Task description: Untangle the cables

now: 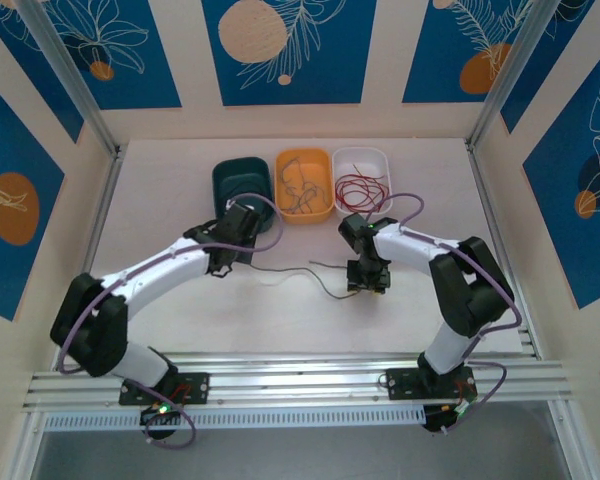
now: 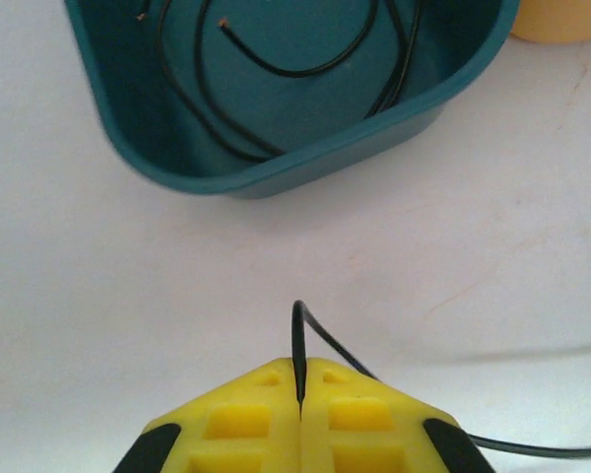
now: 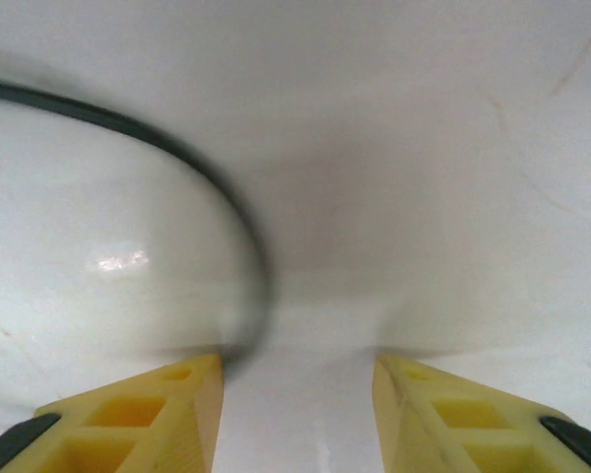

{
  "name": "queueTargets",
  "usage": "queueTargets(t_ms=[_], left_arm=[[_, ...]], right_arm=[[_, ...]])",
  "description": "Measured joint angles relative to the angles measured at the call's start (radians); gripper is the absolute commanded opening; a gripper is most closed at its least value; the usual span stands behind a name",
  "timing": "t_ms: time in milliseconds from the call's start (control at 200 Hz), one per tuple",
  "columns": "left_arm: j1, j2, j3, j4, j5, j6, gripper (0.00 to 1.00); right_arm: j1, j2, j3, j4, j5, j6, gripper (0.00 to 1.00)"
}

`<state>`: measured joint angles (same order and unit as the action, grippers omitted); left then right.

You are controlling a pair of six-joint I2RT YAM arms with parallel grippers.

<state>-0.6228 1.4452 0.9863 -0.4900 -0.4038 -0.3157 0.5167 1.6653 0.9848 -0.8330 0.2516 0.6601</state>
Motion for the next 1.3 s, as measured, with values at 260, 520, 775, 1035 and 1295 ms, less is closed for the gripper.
queueTargets(t_ms=[260, 520, 775, 1035, 1295], left_arm=[[-0.002, -0.099, -0.051, -0.029, 0.115, -0.011, 0.48], [-0.034, -0.18, -0.055, -0.035, 0.171, -0.071, 0.62], [-0.078, -0.08, -0.089, -0.004, 0.189, -0.163, 0.65], [-0.093, 0.074, -0.107, 0.057, 0.194, -0.2, 0.64], [-0.093, 0.204, -0.106, 0.087, 0.183, -0.203, 0.55]], right_arm=[[0.035, -0.096, 0.009, 0.005, -0.037, 0.006, 0.63], [0.035, -0.201, 0.026, 0.006, -0.046, 0.029, 0.68], [0.012, -0.283, 0.013, 0.019, -0.046, 0.053, 0.72], [0.004, -0.31, -0.006, 0.036, -0.046, 0.066, 0.77], [0.0, -0.31, -0.013, 0.051, -0.047, 0.067, 0.78]])
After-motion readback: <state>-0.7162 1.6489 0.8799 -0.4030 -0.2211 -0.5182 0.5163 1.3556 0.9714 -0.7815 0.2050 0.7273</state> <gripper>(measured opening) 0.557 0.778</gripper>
